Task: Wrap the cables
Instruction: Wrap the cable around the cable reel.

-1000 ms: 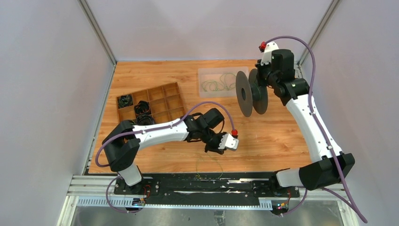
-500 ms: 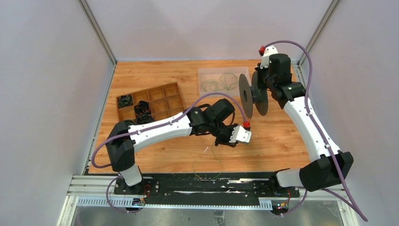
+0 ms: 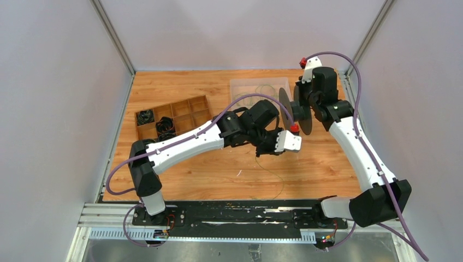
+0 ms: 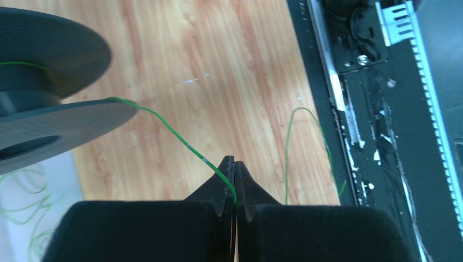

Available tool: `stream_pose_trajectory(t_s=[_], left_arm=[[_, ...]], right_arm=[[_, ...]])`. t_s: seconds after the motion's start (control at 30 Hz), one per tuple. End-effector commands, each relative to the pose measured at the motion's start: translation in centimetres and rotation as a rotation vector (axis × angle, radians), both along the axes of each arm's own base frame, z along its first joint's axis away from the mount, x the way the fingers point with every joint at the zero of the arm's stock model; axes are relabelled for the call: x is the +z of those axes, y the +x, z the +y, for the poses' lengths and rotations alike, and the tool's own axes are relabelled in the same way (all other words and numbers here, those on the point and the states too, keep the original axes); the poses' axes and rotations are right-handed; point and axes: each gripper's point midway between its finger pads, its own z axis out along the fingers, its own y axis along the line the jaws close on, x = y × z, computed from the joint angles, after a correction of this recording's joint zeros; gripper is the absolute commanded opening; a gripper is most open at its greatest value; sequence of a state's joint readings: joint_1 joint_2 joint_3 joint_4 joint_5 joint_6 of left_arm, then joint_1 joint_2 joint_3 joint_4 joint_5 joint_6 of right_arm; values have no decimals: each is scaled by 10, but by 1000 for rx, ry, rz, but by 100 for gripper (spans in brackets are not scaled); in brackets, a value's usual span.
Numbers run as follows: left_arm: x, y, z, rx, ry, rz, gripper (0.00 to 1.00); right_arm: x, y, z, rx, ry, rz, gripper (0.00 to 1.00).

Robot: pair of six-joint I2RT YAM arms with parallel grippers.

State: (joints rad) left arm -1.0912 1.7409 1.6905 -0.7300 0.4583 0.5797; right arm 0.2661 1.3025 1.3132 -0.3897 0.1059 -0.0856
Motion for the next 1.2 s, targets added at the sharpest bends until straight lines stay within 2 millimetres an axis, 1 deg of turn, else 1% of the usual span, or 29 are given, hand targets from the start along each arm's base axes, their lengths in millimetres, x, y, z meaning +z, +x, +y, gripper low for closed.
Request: stream_pose_trajectory(t_s=[0.0,0.3,0.57,0.77,0.97,1.17], left_arm=[[13,13,-2,55,20,-63,0],[36,41,-8,159,4,-154,0],[51,64,-1,252,13,-254,0],[70,81,4,318,-12,-287,0],[86,104,11,389,-50,-273,0],[87,123,17,438,-69,-226,0]], right_arm=[[19,1,4,14,1,-85,1],[11,-7,18,87,6,-72,1],[0,-16,29,167,10,-55,1],[-4,-21,34,203,2,-51,1],[-6,-26,41,244,18,-46,1],[-6,-31,51,296,46,-39,1]])
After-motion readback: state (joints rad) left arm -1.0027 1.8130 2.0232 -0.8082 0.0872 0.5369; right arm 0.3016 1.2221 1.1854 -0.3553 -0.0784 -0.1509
